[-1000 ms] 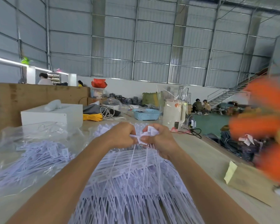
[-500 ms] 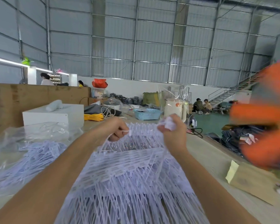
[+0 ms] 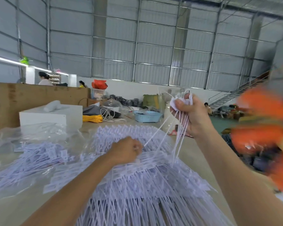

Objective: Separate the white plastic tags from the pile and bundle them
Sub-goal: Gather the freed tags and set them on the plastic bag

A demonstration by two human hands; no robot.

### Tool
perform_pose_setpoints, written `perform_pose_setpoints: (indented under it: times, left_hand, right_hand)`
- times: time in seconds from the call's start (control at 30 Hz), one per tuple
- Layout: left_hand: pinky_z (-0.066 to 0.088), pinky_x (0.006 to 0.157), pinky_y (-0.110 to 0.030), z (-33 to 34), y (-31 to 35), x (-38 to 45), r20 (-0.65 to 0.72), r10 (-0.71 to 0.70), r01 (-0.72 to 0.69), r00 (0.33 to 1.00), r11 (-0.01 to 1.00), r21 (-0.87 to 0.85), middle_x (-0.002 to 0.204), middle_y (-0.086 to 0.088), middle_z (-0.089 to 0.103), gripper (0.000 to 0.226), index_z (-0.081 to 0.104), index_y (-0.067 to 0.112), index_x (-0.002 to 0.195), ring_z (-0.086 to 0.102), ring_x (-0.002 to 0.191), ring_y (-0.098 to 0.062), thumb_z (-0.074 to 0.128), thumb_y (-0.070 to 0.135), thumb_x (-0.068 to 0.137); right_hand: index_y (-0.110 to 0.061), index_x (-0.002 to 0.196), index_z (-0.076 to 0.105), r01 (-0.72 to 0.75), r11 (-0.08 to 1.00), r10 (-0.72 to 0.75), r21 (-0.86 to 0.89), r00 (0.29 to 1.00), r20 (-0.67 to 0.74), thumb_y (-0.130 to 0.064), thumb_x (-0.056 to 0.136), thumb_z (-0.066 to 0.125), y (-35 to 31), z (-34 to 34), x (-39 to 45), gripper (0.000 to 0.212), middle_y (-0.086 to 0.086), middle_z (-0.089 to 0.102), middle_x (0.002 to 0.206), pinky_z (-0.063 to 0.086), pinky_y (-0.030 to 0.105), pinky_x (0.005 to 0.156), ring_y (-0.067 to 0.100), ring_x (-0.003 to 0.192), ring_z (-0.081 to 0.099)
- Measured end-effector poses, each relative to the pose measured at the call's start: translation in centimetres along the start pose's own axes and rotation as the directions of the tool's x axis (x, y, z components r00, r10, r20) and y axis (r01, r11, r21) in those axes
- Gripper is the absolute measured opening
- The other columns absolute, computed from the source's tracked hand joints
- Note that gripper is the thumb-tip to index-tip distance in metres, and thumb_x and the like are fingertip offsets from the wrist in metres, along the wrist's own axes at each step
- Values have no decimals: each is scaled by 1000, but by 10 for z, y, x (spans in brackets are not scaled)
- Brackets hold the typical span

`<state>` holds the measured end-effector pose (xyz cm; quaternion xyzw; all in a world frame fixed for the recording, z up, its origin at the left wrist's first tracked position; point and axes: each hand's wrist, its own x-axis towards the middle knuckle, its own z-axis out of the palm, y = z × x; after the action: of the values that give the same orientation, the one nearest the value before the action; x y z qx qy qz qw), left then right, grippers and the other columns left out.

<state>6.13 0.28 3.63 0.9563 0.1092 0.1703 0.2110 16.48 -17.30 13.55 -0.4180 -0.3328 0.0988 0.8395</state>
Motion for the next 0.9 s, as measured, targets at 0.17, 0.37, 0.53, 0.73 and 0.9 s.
perform_pose_setpoints:
  times: [0.17,0.37,0.53,0.73,0.9]
  left_hand:
    - [55,71,-28,-25,46,-12,96,-22,89,995,614,-784,92,-4,71,46,62,19,101,70,78,-18,46,58,85]
    - [36,40,-19,-9,46,-30,22,-75,71,997,748,-660,69,-3,51,16,50,10,84,46,37,-7,49,18,98]
    - [33,50,-25,-20,16,-34,-103,-161,112,982,921,-374,67,-4,44,33,36,14,71,38,49,-13,41,24,101]
    - [35,55,-19,-22,-5,-45,-180,-84,58,980,987,-148,76,0,48,18,53,1,101,51,73,-20,36,3,95]
    - [47,80,-34,-35,-31,-66,-247,-151,123,957,984,-125,109,-14,62,25,54,4,116,58,92,-23,39,17,100]
  right_hand:
    - [-8,82,53,-110,992,106,-62,993,-60,12,78,62,37,20,-13,23,11,61,87,58,29,54,21,67,65]
    - [-10,82,56,-211,970,204,-118,977,-64,5,79,68,90,41,-22,19,11,61,81,51,28,57,20,65,61]
    - [-31,111,57,-123,832,190,-541,979,70,-39,81,70,98,43,-20,33,-3,58,110,56,34,70,14,96,61]
    - [-13,111,56,44,714,282,-699,896,345,-49,89,54,112,83,-41,42,14,65,97,54,32,71,22,82,66]
    - [-12,79,56,96,797,210,-596,882,422,-24,90,63,135,115,-40,18,3,57,67,48,27,59,16,62,57]
